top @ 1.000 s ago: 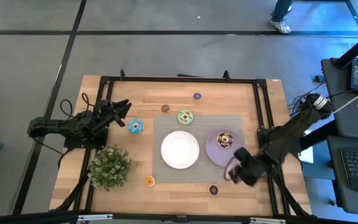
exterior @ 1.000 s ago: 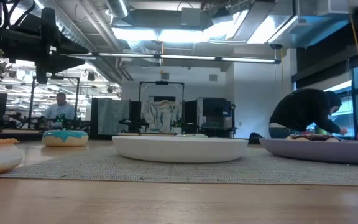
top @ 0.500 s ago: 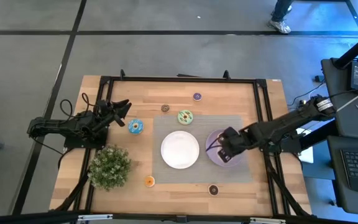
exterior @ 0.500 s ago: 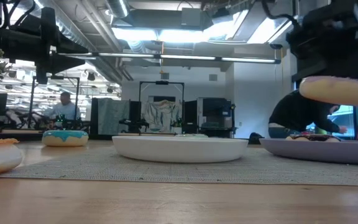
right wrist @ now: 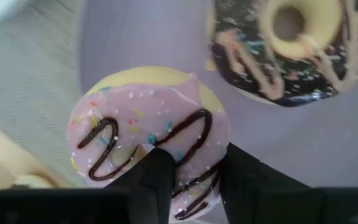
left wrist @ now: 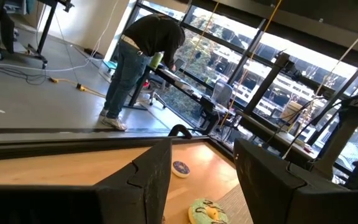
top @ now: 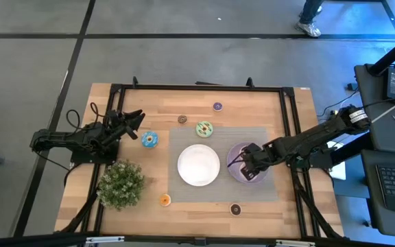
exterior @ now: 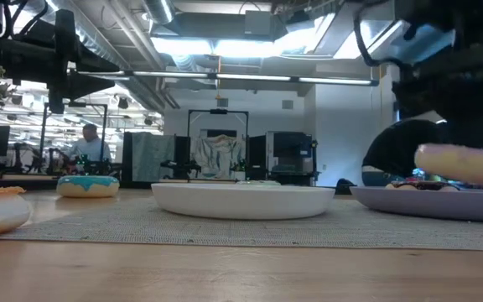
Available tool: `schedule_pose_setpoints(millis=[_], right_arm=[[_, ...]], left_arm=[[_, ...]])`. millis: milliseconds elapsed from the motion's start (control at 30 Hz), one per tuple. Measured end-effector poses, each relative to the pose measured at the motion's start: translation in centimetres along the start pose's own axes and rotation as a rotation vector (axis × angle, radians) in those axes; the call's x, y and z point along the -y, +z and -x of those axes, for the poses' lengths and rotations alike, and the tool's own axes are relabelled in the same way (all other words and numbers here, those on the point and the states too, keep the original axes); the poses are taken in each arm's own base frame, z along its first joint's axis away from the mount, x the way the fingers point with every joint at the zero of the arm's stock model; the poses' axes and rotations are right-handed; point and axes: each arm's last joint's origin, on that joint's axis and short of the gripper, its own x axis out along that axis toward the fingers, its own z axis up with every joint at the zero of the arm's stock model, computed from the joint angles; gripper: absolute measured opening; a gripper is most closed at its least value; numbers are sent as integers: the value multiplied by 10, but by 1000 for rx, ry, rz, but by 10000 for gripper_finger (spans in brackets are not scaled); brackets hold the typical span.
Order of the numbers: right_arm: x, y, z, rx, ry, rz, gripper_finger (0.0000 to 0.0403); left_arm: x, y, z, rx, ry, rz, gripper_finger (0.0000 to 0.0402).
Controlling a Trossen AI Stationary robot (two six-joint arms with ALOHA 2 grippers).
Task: Pick & Place donuts
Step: Put the large purple donut on the purple plate
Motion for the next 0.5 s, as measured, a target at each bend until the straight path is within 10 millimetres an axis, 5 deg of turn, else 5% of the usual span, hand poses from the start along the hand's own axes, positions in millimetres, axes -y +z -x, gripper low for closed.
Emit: schedule_pose_setpoints(millis=[500], right_arm=[[11, -2, -10, -35, -24, -53, 200]], left_arm=[[-1, 0, 0, 12, 23, 1, 169]])
